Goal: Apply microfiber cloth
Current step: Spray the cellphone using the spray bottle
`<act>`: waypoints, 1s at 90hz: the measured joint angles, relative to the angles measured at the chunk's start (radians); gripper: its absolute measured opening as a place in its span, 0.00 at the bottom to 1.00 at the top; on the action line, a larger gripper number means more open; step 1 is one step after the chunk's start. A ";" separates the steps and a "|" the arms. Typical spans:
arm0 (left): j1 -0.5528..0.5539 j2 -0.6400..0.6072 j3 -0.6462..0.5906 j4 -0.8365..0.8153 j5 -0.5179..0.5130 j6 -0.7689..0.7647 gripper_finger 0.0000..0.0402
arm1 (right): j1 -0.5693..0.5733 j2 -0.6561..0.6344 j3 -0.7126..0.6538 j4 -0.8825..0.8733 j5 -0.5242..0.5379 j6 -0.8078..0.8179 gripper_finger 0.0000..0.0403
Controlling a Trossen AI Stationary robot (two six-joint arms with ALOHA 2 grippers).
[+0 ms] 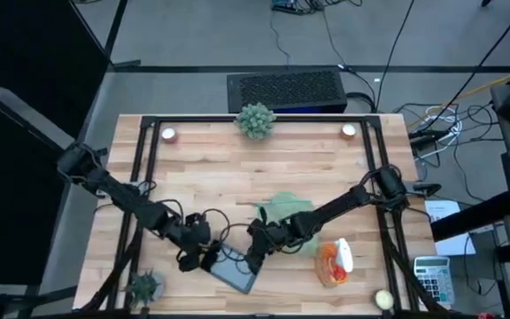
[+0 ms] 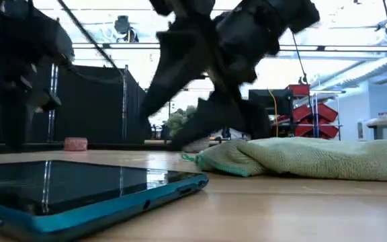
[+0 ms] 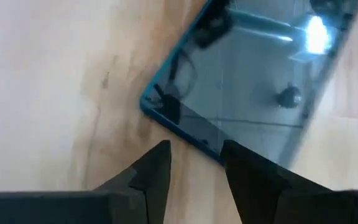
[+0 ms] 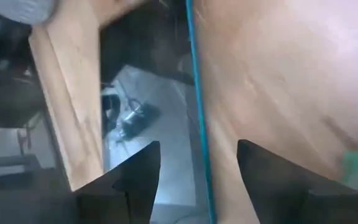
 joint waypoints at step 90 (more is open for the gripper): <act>-0.129 0.474 0.304 0.111 -0.038 0.215 0.33 | -0.036 0.159 0.000 0.212 -0.083 -0.007 0.49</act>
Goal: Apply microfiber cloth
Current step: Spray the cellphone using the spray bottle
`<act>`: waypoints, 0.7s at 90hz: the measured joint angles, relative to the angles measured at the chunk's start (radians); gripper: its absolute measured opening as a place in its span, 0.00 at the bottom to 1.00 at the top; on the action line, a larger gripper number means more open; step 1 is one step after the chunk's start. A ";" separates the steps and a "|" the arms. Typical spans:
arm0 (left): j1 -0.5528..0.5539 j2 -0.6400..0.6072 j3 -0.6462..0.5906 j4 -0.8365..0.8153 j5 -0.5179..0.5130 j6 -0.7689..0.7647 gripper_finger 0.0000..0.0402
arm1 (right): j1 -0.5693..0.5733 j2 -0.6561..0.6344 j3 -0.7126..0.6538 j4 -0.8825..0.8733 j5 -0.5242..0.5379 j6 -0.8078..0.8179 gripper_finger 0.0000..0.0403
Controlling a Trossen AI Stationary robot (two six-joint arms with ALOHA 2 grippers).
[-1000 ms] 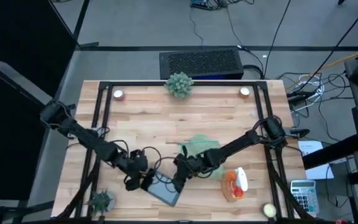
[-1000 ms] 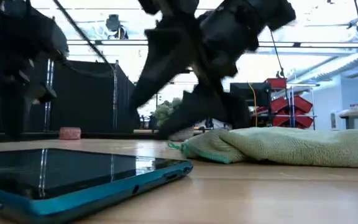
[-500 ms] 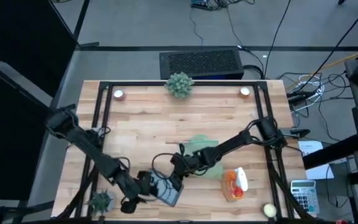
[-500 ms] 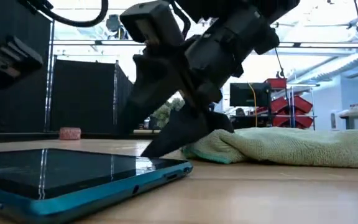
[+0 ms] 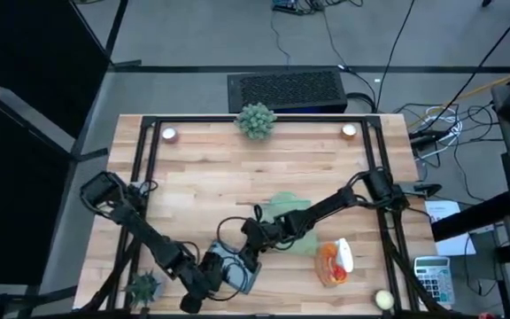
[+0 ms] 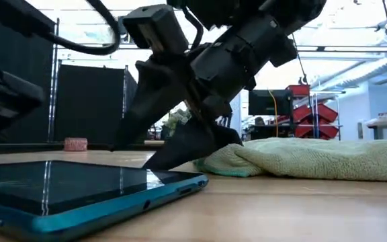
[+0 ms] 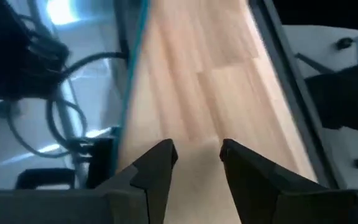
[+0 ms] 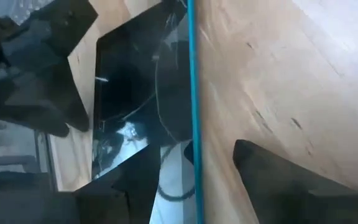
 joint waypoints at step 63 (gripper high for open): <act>0.069 0.000 -0.005 -0.018 -0.114 0.189 0.33 | 0.029 0.037 -0.002 0.218 -0.119 -0.028 0.43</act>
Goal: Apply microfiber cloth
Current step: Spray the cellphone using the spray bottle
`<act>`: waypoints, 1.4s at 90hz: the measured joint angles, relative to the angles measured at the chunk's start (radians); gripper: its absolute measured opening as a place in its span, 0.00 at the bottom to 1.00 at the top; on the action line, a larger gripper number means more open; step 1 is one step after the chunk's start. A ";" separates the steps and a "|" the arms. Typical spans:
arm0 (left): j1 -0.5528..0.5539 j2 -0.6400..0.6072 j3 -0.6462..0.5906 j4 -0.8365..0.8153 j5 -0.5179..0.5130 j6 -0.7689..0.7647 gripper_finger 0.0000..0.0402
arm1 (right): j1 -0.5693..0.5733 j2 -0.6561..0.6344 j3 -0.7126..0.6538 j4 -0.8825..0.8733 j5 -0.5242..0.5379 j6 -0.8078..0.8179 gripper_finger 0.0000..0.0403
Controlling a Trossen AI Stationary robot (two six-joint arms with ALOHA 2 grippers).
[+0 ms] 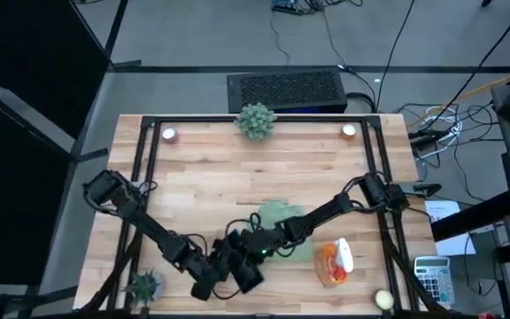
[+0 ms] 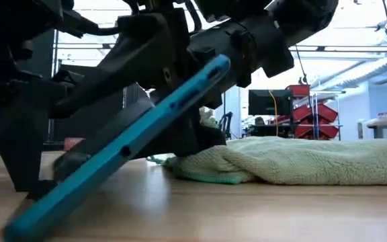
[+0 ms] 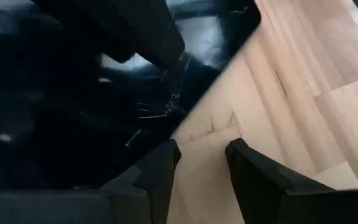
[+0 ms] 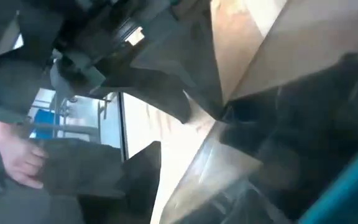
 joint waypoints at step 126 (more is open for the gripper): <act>0.533 -0.568 0.092 -0.188 0.158 0.128 0.55 | -0.085 -0.609 0.000 -0.983 0.307 -0.686 0.02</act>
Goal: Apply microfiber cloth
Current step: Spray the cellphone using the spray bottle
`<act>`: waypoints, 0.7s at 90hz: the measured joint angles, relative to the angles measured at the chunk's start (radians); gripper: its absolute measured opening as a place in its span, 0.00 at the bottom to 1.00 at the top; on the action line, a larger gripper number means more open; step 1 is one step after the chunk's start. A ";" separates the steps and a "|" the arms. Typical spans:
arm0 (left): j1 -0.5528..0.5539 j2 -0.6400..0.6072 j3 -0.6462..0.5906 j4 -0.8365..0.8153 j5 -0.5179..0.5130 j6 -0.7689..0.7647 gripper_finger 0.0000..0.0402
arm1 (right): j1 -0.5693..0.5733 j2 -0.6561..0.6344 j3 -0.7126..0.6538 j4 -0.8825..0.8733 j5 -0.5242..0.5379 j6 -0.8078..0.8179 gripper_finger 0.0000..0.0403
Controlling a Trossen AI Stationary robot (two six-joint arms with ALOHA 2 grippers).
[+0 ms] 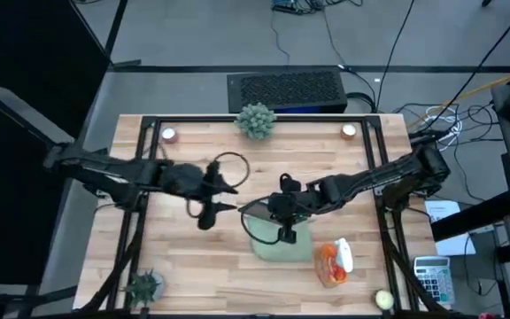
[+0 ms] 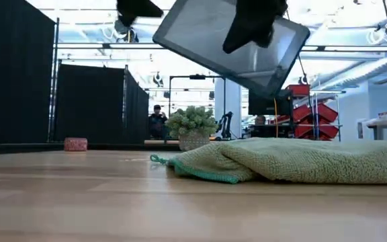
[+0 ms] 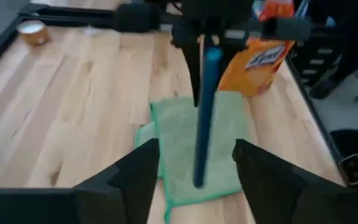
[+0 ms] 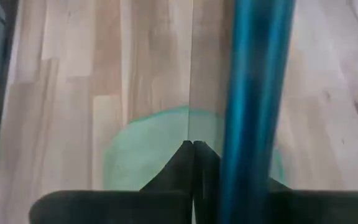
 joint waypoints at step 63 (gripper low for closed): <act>0.014 0.365 0.108 0.439 0.074 -0.004 0.11 | -0.044 -0.105 0.000 -0.130 -0.084 -0.153 0.03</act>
